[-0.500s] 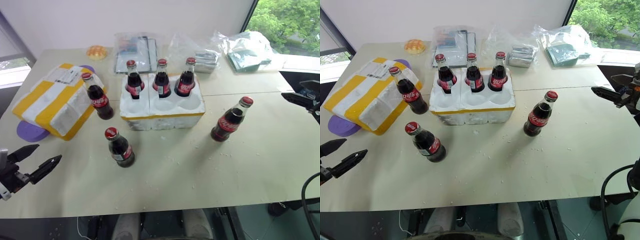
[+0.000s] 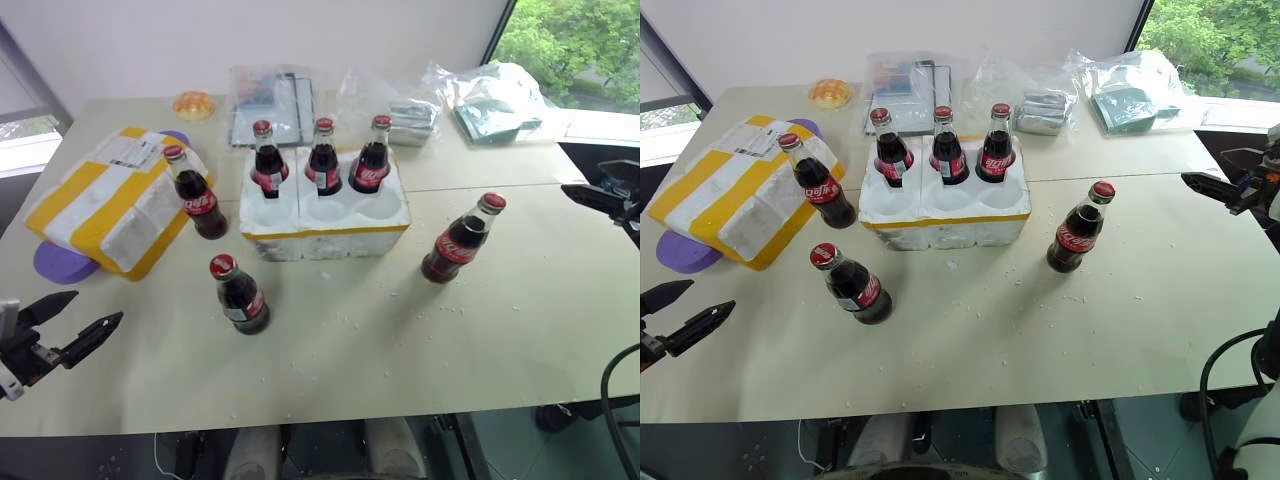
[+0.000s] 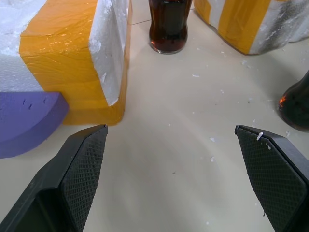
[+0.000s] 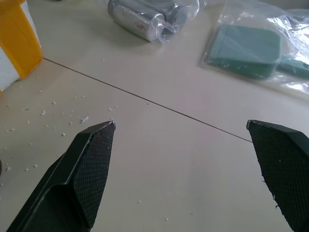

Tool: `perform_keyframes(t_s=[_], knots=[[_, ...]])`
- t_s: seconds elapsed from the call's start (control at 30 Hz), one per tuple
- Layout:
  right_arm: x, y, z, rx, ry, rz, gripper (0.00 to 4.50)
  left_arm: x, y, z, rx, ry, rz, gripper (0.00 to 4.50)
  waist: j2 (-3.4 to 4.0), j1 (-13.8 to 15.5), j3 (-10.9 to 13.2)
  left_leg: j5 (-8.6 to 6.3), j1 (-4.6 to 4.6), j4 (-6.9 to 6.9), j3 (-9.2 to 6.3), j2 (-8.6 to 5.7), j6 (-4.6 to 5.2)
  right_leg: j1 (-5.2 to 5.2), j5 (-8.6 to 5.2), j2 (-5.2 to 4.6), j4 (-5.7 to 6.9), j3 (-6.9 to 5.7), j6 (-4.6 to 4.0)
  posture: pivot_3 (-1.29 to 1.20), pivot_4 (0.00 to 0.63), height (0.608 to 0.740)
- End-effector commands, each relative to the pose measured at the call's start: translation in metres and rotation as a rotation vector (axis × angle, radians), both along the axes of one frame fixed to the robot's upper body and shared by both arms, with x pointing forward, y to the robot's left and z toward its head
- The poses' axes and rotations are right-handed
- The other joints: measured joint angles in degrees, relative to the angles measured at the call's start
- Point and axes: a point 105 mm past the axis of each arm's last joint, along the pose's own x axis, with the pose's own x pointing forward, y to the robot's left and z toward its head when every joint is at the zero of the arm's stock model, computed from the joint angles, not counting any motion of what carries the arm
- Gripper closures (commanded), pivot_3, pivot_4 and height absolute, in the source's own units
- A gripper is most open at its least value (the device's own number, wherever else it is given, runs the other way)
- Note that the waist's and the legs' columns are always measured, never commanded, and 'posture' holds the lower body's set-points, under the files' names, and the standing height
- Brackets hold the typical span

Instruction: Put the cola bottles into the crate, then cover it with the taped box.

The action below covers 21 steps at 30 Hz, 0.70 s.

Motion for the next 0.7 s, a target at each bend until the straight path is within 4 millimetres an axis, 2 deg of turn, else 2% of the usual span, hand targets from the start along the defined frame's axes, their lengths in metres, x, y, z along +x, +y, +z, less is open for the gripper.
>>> perform_keyframes(t_s=[0.03, 0.23, 0.4, 0.53, 0.7], knots=[[-0.003, -0.002, 0.011, 0.036, -0.039, -0.001, 0.0, 0.0, 0.002, 0.008, -0.005, -0.013, 0.0, 0.08, 0.0, 0.0, 0.0, 0.0, 0.0, 0.0, 0.0, 0.0, 0.0, 0.0, 0.0, 0.0, 0.01, 0.0, 0.0, 0.0, 0.15, 0.737], [0.003, 0.0, 0.016, 0.007, -0.055, -0.013, 0.0, 0.006, -0.004, 0.023, 0.011, -0.052, -0.051, 0.08, 0.0, 0.0, 0.0, 0.0, 0.01, 0.01, 0.0, 0.0, 0.0, 0.01, 0.0, 0.0, 0.02, 0.0, 0.0, 0.0, 0.15, 0.737], [0.002, 0.01, 0.041, -0.016, -0.076, 0.057, 0.0, 0.006, -0.022, 0.046, -0.046, -0.062, -0.176, 0.08, 0.03, -0.1, 0.0, 0.0, 0.01, 0.01, 0.02, 0.0, 0.0, -0.03, 0.01, 0.01, 0.07, 0.02, 0.01, 0.0, 0.15, 0.737], [-0.002, 0.032, 0.071, -0.05, -0.083, 0.212, 0.0, -0.002, -0.045, 0.056, -0.061, 0.008, -0.348, 0.08, 0.1, -0.2, 0.0, 0.0, 0.03, -0.02, 0.04, 0.01, 0.0, -0.04, 0.0, 0.02, 0.07, 0.04, 0.01, 0.0, 0.15, 0.737], [-0.007, 0.076, 0.103, -0.067, -0.07, 0.466, 0.0, -0.006, -0.071, 0.052, -0.018, 0.097, -0.522, 0.08, 0.14, -0.2, 0.1, 0.0, 0.03, -0.02, 0.06, 0.01, -0.01, -0.06, 0.0, 0.02, 0.08, 0.05, 0.01, 0.0, 0.15, 0.737]])
